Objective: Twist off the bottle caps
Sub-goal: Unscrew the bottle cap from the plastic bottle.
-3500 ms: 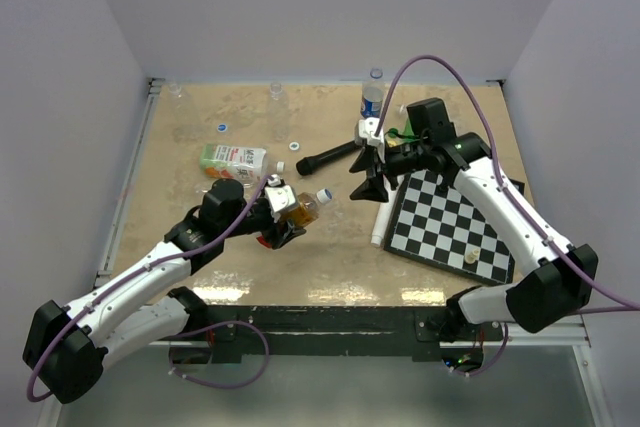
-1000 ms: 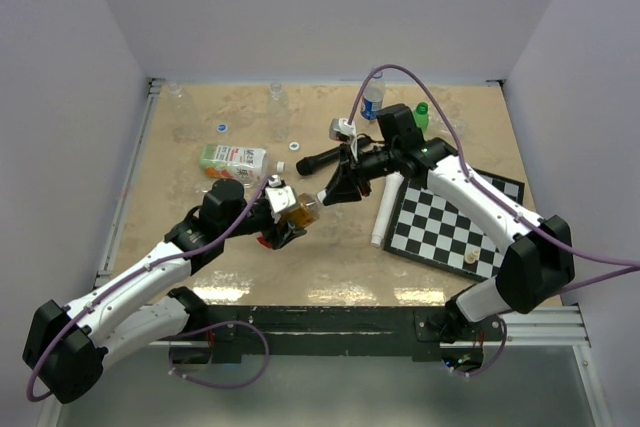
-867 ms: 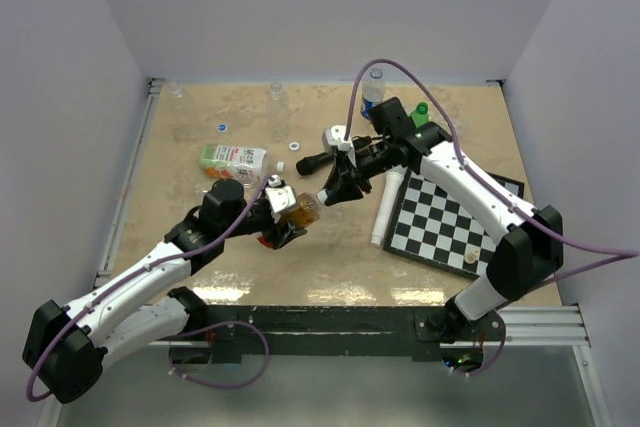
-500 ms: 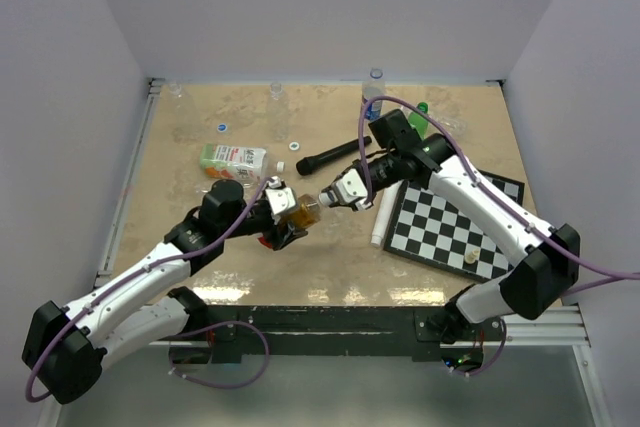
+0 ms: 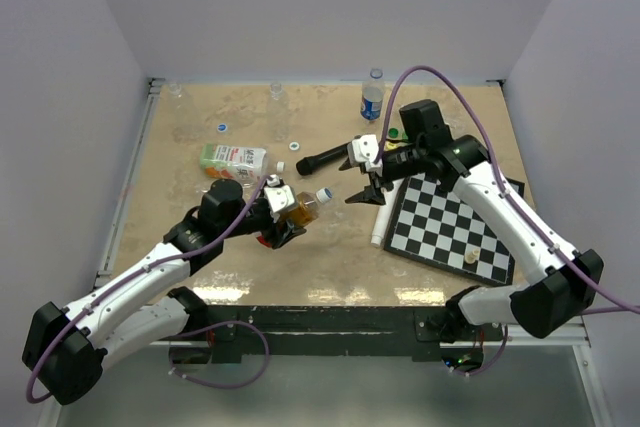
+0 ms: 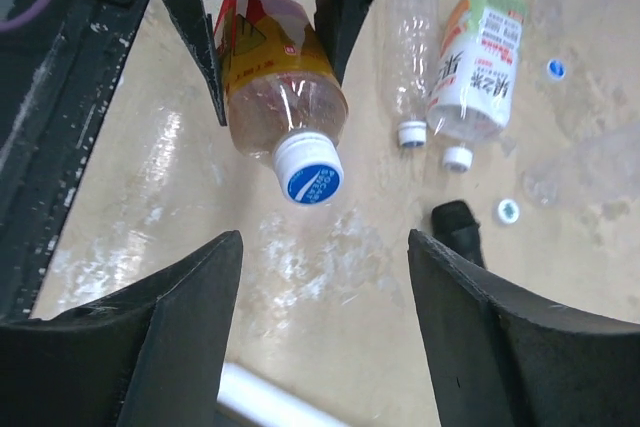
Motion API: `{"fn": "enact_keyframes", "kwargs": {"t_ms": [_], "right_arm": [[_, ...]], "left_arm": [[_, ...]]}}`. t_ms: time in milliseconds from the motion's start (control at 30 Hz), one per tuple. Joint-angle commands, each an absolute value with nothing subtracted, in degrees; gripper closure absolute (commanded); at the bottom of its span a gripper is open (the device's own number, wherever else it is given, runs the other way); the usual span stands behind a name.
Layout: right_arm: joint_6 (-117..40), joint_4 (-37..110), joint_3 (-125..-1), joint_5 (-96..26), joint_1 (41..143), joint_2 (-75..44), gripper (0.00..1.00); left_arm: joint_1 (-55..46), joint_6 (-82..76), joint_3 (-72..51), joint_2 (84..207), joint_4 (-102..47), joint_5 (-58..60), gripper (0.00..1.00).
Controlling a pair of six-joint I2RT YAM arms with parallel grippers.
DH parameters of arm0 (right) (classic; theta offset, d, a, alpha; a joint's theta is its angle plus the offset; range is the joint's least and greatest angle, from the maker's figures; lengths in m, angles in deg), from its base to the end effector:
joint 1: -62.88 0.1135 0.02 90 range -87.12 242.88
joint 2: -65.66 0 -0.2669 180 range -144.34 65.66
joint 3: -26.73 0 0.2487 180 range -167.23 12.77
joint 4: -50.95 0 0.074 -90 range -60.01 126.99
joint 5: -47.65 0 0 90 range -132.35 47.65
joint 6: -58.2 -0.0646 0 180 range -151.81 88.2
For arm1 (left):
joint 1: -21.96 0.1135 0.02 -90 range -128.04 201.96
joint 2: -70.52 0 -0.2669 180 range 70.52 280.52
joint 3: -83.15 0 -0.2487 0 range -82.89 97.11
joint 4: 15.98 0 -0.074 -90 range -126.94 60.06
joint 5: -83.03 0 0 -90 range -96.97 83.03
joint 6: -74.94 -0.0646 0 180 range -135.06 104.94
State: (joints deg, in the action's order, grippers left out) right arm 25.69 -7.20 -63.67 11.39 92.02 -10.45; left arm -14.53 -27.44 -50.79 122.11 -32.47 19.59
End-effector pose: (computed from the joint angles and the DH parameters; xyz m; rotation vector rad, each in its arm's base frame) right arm 0.2173 0.1808 0.3562 -1.7178 1.1810 0.7885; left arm 0.1628 -0.1564 0.2493 1.0937 1.6538 -0.7277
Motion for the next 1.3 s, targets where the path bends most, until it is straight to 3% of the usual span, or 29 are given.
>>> {"fn": "enact_keyframes", "kwargs": {"t_ms": [0, 300, 600, 1267], "right_arm": [[17.51, -12.84, -66.42, 14.42, 90.04, -10.71, 0.29], [8.38, -8.9, -64.22, 16.63, 88.54, -10.71, 0.29], [-19.13, 8.67, -59.75, 11.27, 88.54, -9.57, 0.28], [-23.98, 11.76, -59.3, 11.27, 92.23, -15.63, 0.24]], "left_arm": [[-14.43, -26.31, -50.1, 121.85, -31.35, 19.48, 1.0], [-14.34, -26.31, -50.1, 121.76, -31.26, 19.48, 1.0], [-14.43, -26.22, -50.1, 121.67, -31.35, 19.22, 1.0], [-14.43, -26.05, -50.02, 121.93, -31.35, 19.22, 1.0]]}}
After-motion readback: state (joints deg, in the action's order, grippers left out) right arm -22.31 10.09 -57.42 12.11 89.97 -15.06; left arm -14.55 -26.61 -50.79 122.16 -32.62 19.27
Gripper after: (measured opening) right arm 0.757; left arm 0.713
